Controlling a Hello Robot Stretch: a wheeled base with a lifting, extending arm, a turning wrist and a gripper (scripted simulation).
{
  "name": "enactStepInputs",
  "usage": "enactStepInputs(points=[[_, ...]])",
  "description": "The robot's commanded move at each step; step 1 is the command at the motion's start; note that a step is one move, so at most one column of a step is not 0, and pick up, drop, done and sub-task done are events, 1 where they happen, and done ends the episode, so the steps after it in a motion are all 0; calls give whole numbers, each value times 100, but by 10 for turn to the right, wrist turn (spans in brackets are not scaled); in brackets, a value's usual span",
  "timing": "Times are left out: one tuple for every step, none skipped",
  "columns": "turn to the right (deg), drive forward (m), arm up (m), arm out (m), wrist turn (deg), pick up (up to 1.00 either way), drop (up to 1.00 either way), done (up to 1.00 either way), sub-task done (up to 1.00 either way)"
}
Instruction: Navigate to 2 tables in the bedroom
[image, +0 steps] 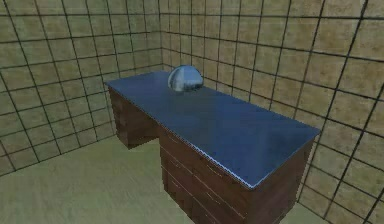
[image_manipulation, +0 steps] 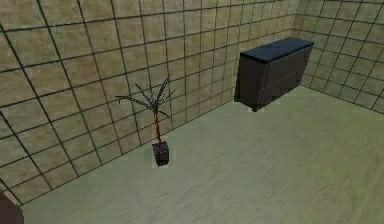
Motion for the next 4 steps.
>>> enactStepInputs(points=[[-390, 0, 0, 0, 0, 0, 0, 0, 0], [0, 100, 0, 0, 0, 0, 0, 0, 0], [-30, 0, 0, 0, 0, 0, 0, 0, 0], [0, 20, 0, 0, 0, 0, 0, 0, 0]])
